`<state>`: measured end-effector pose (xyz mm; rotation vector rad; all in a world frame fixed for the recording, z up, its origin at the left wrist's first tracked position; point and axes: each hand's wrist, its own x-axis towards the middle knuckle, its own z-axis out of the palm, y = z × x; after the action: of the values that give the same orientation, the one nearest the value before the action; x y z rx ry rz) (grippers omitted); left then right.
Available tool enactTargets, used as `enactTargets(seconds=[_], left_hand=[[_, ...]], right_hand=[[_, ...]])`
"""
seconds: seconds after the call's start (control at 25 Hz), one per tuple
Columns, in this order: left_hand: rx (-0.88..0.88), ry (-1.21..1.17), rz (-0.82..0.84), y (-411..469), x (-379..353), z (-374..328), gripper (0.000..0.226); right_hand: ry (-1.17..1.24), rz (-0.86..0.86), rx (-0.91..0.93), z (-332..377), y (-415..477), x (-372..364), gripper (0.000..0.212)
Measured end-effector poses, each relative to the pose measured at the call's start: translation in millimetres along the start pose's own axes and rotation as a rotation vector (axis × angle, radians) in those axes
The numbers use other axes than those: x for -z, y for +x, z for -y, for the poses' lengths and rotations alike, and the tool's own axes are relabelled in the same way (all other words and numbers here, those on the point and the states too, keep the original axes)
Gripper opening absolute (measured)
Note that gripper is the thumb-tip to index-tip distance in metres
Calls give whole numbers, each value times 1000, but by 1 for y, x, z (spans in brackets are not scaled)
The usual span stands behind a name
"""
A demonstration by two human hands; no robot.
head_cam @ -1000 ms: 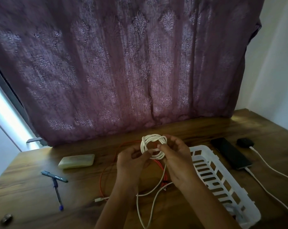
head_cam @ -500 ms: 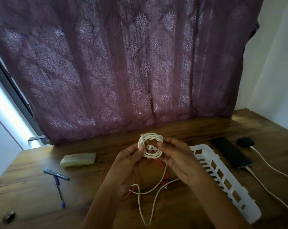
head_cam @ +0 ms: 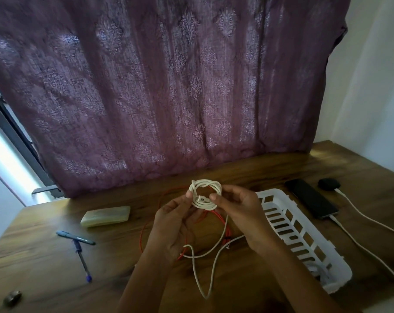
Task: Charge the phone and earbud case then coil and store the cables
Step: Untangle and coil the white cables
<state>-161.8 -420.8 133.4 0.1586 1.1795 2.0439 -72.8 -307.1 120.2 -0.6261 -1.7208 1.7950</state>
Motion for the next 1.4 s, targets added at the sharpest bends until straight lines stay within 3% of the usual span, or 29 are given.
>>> enactTargets(seconds=[0.48, 0.64, 0.76, 0.92, 1.16, 1.32, 1.4], left_hand=[[107, 251, 55, -1, -26, 70, 13], [59, 693, 80, 3, -45, 113, 12], [-41, 879, 52, 11, -54, 144, 16], [-146, 1105, 55, 29, -68, 181, 31], [-256, 1167, 119, 46, -61, 231, 57], [-300, 1224, 55, 44, -58, 242, 57], [-364, 1314, 30, 45, -55, 244, 52]], right_hand=[[-192, -340, -118, -27, -49, 60, 27], [-282, -447, -165, -35, -53, 113, 16], [-458, -437, -182, -45, -38, 155, 15], [-816, -205, -127, -60, 2, 199, 16], [-1046, 274, -62, -67, 38, 204, 21], [-1294, 499, -175, -70, 48, 198, 29], [-1438, 654, -385, -78, 60, 191, 38]])
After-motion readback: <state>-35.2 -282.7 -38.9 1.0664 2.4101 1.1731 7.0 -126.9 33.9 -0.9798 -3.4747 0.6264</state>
